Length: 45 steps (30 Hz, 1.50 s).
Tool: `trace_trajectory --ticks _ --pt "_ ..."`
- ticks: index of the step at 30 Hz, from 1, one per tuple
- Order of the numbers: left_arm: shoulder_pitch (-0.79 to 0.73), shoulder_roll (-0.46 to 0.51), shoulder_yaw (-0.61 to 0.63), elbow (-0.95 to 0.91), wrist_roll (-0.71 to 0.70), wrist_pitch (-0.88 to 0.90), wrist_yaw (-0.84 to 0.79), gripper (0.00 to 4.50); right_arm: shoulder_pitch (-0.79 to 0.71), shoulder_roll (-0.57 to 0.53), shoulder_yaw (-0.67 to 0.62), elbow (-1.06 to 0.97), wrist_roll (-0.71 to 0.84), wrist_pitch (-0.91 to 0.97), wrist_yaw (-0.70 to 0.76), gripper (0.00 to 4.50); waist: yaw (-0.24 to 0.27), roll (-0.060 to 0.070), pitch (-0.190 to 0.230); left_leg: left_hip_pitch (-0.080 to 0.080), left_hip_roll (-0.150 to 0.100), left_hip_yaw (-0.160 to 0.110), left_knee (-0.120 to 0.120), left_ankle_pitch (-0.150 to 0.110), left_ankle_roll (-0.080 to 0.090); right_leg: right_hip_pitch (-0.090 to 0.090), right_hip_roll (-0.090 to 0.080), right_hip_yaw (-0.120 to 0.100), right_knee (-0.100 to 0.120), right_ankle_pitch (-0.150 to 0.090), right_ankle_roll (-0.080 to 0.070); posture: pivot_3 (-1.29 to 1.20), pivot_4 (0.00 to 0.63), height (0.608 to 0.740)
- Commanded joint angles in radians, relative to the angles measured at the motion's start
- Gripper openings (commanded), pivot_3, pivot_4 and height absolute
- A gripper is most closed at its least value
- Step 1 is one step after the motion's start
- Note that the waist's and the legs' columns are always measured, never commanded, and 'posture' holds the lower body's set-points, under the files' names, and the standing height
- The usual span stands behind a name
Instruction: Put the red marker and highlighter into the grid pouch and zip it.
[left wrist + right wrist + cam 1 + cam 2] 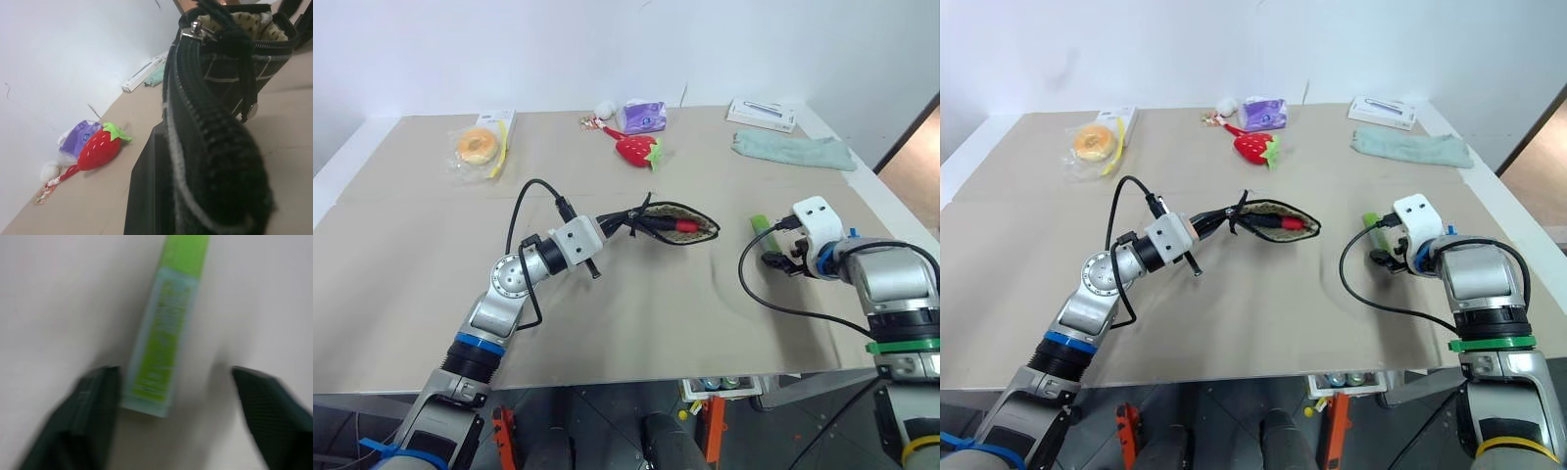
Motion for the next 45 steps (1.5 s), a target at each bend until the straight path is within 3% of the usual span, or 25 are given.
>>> trace_trajectory --ticks 1,3,9,13,17,21,26,30,45 --pt "-0.02 0.004 0.017 -0.039 -0.006 -0.015 0.009 0.0 -0.02 0.013 -0.052 0.037 0.034 0.031 -0.007 2.06 0.0 0.0 0.0 0.0 0.0 0.0 0.0 0.0 0.0 0.0 0.0 0.0 0.0 0.0 0.0 0.0 0.15 0.74" --pt "-0.021 0.004 0.017 -0.04 -0.006 -0.016 0.009 0.0 -0.025 0.022 -0.072 0.064 0.046 0.028 -0.018 0.99 0.001 0.0 0.0 0.0 0.0 0.0 0.0 0.0 -0.001 0.001 0.0 0.0 0.0 0.001 0.0 0.0 0.15 0.74" --pt "-0.024 0.005 0.017 -0.039 -0.006 -0.017 0.008 0.0 -0.03 0.005 -0.091 0.037 0.037 -0.142 -0.031 0.98 0.0 0.0 0.0 0.0 0.0 0.0 0.001 0.0 -0.001 0.001 0.0 0.0 0.0 0.001 0.001 0.0 0.15 0.74" --pt "-0.026 0.007 0.02 -0.031 -0.01 -0.015 0.005 0.0 0.019 -0.075 -0.078 -0.206 0.1 -0.478 0.203 0.98 -0.002 0.004 0.002 -0.001 0.0 0.001 0.0 0.0 0.0 -0.001 0.0 0.001 0.0 0.0 0.002 0.0 0.15 0.74" --pt "-0.03 0.008 0.019 -0.019 -0.011 -0.018 0.001 0.0 -0.011 -0.163 -0.083 -0.414 0.241 -0.433 0.396 0.98 -0.004 0.004 0.003 -0.001 0.001 0.001 -0.001 -0.001 0.001 -0.001 0.0 0.001 0.0 -0.001 0.003 0.0 0.15 0.74" --pt "-0.034 0.007 0.018 -0.009 -0.01 -0.023 0.001 0.0 -0.06 -0.225 -0.047 -0.473 0.25 -0.396 0.441 0.98 0.003 0.003 0.003 -0.002 0.0 0.001 0.0 0.0 0.001 0.0 -0.001 0.0 -0.001 -0.001 0.003 0.0 0.15 0.74" --pt "-0.041 0.002 0.016 0.001 -0.006 -0.024 0.007 0.0 -0.065 -0.338 0.063 -0.546 0.17 -0.417 0.518 0.98 0.003 0.002 0.003 -0.002 0.0 0.001 0.0 0.0 0.0 0.0 -0.001 0.001 -0.002 -0.001 0.003 0.0 0.15 0.74" --pt "-0.037 0.0 0.017 -0.005 -0.002 -0.021 0.014 0.0 0.014 -0.421 0.129 -0.582 0.122 -0.42 0.573 0.98 0.005 0.002 0.003 -0.002 0.0 0.001 -0.001 -0.001 0.0 -0.001 0.0 0.0 -0.002 -0.003 0.002 0.0 0.15 0.74" --pt "-0.028 -0.005 0.01 -0.023 -0.005 -0.014 0.007 0.0 -0.077 -0.29 0.183 -0.517 0.046 -0.429 0.514 0.98 0.003 0.002 0.004 -0.002 0.0 0.003 0.0 -0.001 0.0 -0.001 -0.001 0.001 -0.002 -0.002 0.002 0.0 0.15 0.74"
